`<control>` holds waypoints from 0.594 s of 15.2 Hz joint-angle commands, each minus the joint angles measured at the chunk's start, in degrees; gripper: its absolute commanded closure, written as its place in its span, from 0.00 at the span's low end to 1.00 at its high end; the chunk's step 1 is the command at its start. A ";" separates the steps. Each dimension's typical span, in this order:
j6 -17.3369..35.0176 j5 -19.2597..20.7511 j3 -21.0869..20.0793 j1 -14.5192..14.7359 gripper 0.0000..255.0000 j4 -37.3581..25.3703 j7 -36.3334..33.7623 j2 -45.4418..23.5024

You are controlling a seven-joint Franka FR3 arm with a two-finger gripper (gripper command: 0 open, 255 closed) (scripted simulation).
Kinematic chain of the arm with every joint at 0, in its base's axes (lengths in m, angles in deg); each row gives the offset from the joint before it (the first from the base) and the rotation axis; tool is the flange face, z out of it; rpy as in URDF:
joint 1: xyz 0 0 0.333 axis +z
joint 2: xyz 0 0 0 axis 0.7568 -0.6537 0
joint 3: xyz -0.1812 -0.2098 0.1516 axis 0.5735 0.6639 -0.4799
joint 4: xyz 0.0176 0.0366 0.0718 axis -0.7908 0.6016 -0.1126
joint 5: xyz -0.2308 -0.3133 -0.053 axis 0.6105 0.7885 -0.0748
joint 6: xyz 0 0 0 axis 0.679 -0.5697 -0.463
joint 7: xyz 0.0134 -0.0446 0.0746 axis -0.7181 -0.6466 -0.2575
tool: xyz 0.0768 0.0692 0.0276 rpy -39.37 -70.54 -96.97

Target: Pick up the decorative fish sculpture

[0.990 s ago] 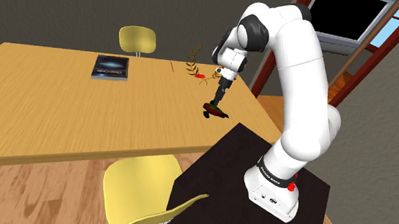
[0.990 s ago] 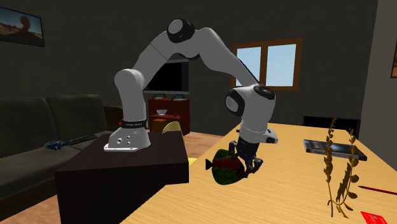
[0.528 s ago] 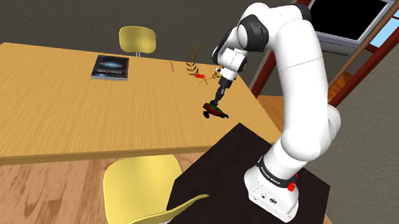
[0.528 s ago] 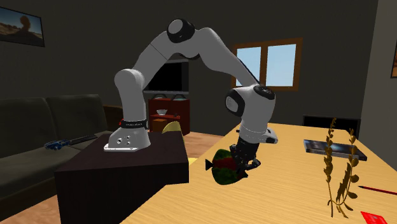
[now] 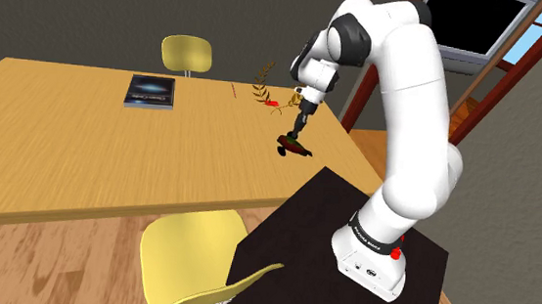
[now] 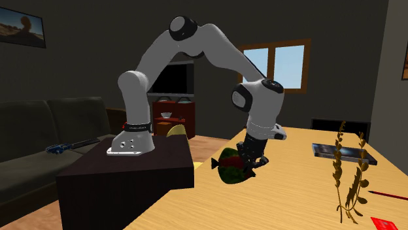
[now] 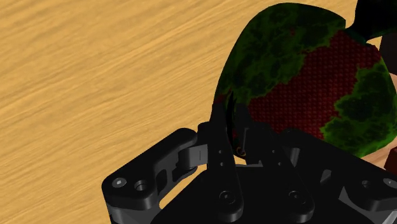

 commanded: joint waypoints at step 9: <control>-3.51 4.02 3.18 2.37 1.00 1.24 -2.87 5.93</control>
